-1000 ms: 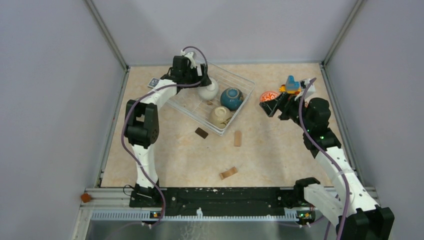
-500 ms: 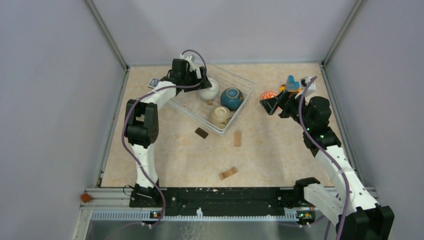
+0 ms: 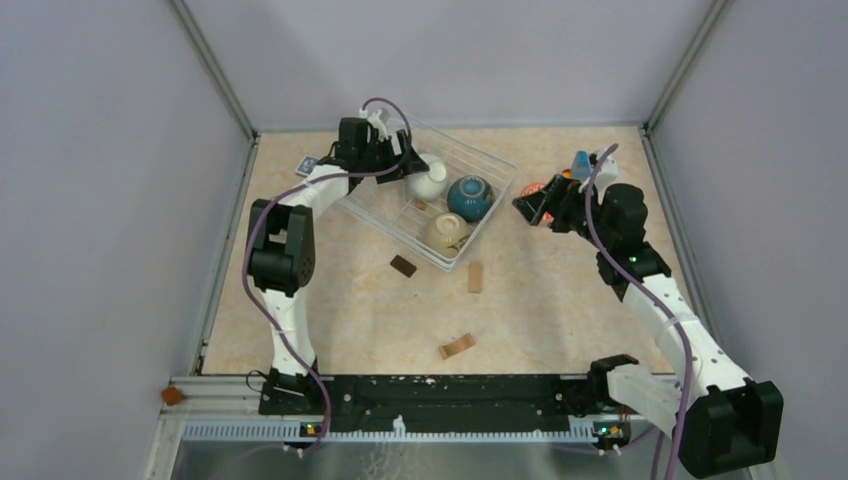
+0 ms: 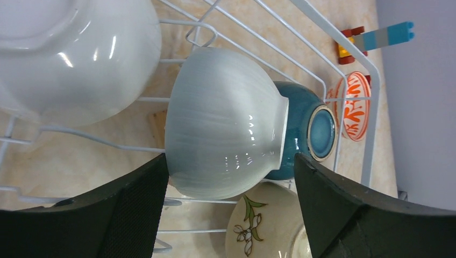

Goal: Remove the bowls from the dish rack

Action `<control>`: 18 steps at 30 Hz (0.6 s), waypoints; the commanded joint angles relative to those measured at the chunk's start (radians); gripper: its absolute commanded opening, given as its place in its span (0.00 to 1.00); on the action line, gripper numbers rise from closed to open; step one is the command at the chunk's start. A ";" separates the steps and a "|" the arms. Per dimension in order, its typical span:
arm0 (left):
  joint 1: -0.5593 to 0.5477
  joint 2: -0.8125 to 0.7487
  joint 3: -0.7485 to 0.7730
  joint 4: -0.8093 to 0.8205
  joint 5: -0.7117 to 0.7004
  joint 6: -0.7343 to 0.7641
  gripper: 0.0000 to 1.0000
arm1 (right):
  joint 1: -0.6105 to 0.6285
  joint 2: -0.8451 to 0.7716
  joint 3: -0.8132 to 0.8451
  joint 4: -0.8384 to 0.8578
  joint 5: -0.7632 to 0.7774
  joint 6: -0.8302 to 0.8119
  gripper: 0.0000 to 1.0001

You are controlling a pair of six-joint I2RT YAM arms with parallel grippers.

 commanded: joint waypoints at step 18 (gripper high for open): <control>-0.039 -0.010 -0.016 0.167 0.258 -0.132 0.72 | 0.016 -0.015 0.054 0.034 0.028 -0.023 0.91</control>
